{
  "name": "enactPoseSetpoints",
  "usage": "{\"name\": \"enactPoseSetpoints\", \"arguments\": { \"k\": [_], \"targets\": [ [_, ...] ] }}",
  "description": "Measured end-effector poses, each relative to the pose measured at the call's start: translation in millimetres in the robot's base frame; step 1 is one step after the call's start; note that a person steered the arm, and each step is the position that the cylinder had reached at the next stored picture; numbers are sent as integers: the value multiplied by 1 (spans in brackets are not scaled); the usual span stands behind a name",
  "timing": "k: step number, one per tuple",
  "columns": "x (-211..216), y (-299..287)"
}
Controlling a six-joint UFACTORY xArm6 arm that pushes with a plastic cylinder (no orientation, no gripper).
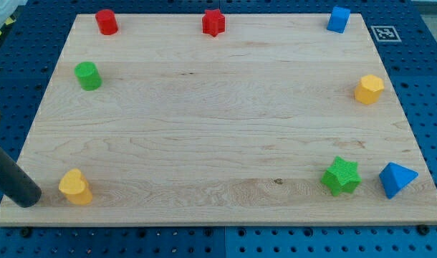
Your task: Slide the yellow heart towards center
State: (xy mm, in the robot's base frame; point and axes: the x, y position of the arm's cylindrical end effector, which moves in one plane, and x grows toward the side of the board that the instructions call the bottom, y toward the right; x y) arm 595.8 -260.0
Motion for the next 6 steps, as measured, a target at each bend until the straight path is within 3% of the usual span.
{"name": "enactPoseSetpoints", "arguments": {
  "k": [1, 5, 6],
  "targets": [
    [0, 4],
    [-24, 122],
    [-29, 123]
  ]
}}
